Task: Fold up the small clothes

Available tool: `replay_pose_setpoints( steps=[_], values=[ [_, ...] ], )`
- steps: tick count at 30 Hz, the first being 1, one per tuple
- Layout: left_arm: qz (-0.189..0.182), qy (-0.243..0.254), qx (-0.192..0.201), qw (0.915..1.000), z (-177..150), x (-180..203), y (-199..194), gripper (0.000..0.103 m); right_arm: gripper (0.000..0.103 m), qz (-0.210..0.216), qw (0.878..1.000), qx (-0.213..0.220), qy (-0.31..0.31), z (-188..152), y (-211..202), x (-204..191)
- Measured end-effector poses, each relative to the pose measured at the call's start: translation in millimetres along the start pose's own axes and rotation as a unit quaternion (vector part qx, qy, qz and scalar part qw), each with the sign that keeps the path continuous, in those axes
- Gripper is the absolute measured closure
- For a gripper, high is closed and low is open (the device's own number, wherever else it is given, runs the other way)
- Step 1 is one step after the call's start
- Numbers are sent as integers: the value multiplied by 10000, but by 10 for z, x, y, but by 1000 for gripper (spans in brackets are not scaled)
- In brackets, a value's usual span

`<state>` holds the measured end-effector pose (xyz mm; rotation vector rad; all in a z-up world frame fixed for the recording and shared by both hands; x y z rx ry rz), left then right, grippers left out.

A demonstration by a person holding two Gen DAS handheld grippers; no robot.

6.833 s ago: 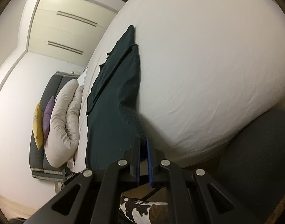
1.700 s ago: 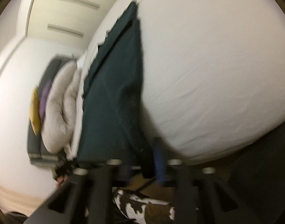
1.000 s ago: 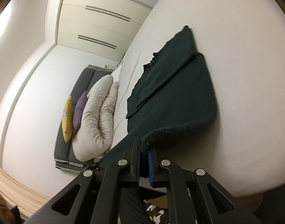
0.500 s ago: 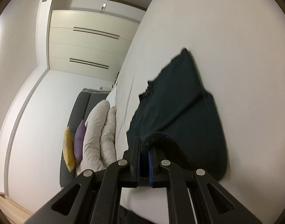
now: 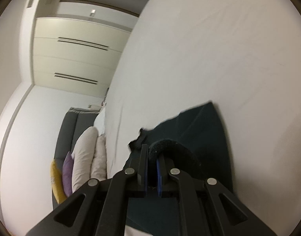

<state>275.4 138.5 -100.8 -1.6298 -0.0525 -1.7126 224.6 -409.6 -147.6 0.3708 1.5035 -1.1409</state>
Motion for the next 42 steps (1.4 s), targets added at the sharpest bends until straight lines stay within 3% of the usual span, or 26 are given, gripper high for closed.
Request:
replay_pose_setpoints(
  steps=[10,25,27,28,29,31,33,35,42],
  values=[
    [486,-62,-132,9987,332,-319,813,98,95,-279,9994,35,182,326,404,247],
    [637,-57,-577,9963,548,-479,1328,95,95,-185,9986,98,492,336,467,396],
    [660,-107,-501,9965,599,-509,1330,89,93,-172,9985,87,505,346,471,404],
    [638,-163,-406,9970,636,-546,1289,79,91,-173,9986,98,498,350,479,399],
    [626,-223,-343,9972,666,-568,1260,56,87,-179,9986,112,491,353,481,394],
    [511,-311,-130,9981,754,-585,1161,31,72,-149,9988,158,434,363,478,361],
    [512,-207,23,9985,800,-543,1072,31,52,-117,9993,199,304,360,477,277],
    [538,-47,53,9985,782,-476,1031,31,43,-224,9995,204,72,352,497,171],
    [714,1047,-301,9915,199,-174,1111,31,39,-573,9977,313,-158,319,382,59]
  ],
)
Point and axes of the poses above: each gripper's, at about its wrist camera, not at the fingertips, and y roughly the way its jaws point, x to its right, z to its top, the point moved 5 cm from there along y, roughly the way its jaws point, and after that the axes turned 3 degrees about y, right-handed, at the moved point
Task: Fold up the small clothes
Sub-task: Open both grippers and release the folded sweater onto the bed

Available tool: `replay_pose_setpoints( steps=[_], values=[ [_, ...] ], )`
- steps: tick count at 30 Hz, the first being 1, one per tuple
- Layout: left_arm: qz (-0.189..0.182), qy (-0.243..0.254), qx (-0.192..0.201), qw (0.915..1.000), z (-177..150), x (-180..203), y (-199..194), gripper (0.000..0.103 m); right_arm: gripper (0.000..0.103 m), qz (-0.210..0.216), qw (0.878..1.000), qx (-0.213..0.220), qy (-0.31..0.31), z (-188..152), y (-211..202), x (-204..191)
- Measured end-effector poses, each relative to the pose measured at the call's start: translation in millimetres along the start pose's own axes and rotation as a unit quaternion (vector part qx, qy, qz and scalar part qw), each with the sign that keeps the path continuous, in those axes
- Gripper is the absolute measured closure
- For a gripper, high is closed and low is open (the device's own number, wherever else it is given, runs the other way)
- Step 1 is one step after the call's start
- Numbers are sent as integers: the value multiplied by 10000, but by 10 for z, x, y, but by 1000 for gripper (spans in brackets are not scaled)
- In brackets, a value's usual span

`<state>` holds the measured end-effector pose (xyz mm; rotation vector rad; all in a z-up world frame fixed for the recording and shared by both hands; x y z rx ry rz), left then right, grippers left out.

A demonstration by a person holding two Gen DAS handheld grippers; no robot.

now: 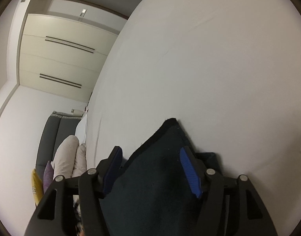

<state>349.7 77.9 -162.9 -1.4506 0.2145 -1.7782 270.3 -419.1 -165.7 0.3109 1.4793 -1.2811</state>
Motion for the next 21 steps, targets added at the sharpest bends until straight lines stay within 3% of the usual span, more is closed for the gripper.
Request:
replay_pose_setpoints(
  steps=[4,9,16,21],
  values=[
    [320,442,-50,9985,-391,32,2,31,38,-163,9983,342,-443,-96,-436,1],
    [386,630,-207,9971,-730,18,109,31,37,-292,9935,600,-925,-339,-883,67],
    [452,790,-237,9956,-958,0,190,32,37,-601,9858,139,-1560,-966,-813,105],
    [667,1000,-140,9926,-1175,38,159,32,37,-1162,9788,40,-1684,-1120,-667,296]
  ],
)
Point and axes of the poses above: each gripper's, at about its wrist camera, not at the fingertips, and y roughly the way its jaws point, x to its right, z to its top, the point moved 5 cm from there along y, roughly the way its jaws point, and after that the axes turned 3 degrees about y, right-handed, at the moved point
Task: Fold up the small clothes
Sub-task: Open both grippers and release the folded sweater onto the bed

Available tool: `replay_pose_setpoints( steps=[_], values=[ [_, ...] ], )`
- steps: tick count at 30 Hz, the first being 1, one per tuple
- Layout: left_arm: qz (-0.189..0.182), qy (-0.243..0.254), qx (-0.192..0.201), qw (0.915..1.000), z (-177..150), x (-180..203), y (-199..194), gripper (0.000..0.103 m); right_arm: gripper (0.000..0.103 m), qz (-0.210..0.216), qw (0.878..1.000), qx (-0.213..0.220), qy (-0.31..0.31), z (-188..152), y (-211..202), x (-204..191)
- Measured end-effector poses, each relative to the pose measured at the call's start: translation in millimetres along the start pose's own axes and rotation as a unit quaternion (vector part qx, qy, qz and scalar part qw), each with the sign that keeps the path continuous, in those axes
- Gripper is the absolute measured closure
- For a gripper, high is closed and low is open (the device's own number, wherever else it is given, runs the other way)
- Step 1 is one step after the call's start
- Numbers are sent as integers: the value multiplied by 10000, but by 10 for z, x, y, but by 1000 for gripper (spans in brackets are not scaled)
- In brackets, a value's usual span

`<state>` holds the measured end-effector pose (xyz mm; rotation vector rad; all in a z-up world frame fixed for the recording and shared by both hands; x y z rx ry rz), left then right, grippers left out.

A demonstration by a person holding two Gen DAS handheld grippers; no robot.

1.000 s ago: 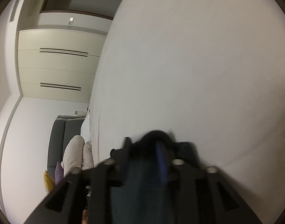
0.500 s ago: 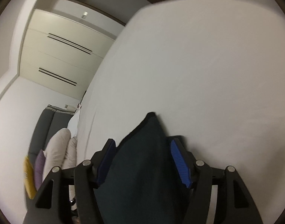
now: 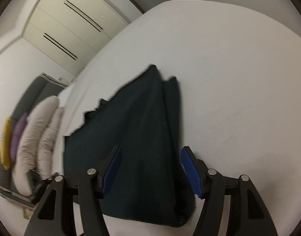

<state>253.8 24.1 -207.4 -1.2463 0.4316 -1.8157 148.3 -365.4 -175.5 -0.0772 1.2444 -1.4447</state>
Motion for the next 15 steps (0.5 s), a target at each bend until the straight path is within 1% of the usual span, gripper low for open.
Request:
replay_pose_setpoints(
  steps=[1,2,4,6,7,11,13,15],
  values=[
    [12,36,23,10000,-91,50,13,32,37,-75,10000,24,-54,-50,-14,0],
    [19,50,25,10000,-58,43,-5,32,37,-111,9998,56,-160,-77,-33,-17],
    [-19,18,55,10000,-144,54,-5,32,37,-353,9984,69,-442,-125,-34,-35],
    [-60,-52,118,9999,-203,75,-30,35,37,-451,9976,4,-532,-150,13,-19],
    [-158,-102,206,9996,-223,48,-119,37,38,-449,9978,-24,-487,-160,34,3],
    [-682,-153,440,9966,-290,-18,-340,37,38,-324,9991,45,-284,-156,-3,17],
    [-780,-76,524,9955,-322,-43,-420,37,38,-289,9991,52,-322,-169,1,-15],
    [-771,95,539,9955,-365,-51,-457,37,38,-215,9990,48,-382,-195,-10,-32]
  ],
)
Point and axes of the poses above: each gripper's, at about its wrist camera, not at the fingertips, and y roughly the way its jaws point, x to its right, z to its top, the point moved 5 cm from there along y, roughly the way its jaws point, and after that the axes turned 3 degrees about y, right-handed, at the moved point
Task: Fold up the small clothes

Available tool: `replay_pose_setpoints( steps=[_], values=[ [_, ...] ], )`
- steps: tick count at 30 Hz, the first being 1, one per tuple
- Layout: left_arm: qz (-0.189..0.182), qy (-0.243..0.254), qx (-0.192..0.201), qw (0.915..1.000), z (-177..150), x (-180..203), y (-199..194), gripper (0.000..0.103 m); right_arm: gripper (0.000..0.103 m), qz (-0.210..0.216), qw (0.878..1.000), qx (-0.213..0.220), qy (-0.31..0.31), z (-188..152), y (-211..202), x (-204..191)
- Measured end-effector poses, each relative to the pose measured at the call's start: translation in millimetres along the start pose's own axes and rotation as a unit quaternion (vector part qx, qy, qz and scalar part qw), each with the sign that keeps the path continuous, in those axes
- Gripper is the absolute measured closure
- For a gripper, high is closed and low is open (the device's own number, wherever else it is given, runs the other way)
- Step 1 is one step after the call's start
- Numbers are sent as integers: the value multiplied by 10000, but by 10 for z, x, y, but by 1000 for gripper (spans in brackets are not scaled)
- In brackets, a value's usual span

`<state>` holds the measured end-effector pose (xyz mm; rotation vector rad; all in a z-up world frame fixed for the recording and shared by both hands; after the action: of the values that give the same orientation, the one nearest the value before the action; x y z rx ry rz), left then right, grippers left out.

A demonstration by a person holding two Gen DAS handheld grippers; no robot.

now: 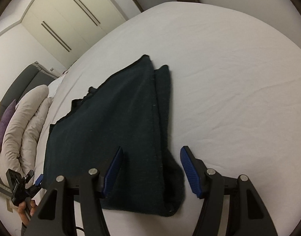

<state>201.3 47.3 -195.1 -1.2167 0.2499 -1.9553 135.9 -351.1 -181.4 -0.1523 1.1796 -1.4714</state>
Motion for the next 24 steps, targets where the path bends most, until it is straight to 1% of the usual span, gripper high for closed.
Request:
replay_pose_setpoints(
  steps=[3,4,6,7,9,10,12,14,15,17,18,22,24],
  values=[
    [-15,152,-38,9999,-53,-1,-4,38,38,-11,10000,25,-53,-27,1,-21],
    [36,177,-64,9998,-64,1,-50,42,39,-1,10000,30,-36,-33,2,-12],
    [279,190,-93,9994,-87,-60,-75,56,42,-42,10000,23,-67,-33,1,-28],
    [387,138,-11,9992,-81,-93,-86,64,42,-79,9999,14,-76,-36,-9,-28],
    [304,56,168,9994,-64,-132,-216,64,43,-44,10000,27,-28,-41,-54,-17],
    [309,78,164,9994,-46,-144,-201,64,43,-30,10000,23,-12,-46,-70,-7],
    [440,205,87,9988,-57,-159,-194,62,43,-66,10000,9,0,-49,-76,10],
    [505,218,175,9983,-50,-181,-266,61,43,-66,9999,30,100,-59,-97,38],
    [497,191,253,9983,-25,-190,-266,59,43,-60,9999,62,146,-57,-113,46],
    [425,145,383,9983,2,-210,-342,38,43,-94,9998,62,151,-72,-121,44],
    [434,153,354,9983,-3,-223,-338,36,43,-127,9998,41,122,-75,-112,40],
    [368,216,85,9991,-39,-199,-203,36,43,-194,9998,-5,76,-87,-92,13],
    [468,380,41,9982,-60,-160,-177,39,43,-270,9996,-50,5,-101,-75,-12]
  ],
)
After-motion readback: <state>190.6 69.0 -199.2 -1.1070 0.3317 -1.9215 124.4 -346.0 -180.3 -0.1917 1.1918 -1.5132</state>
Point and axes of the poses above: each gripper's, at about its wrist camera, not at the fingertips, and y roughly the way its jaws point, x to its right, z to its top, the point moved 5 cm from there along y, roughly the way its jaws point, and after that the axes turned 3 degrees about y, right-handed, at the moved point
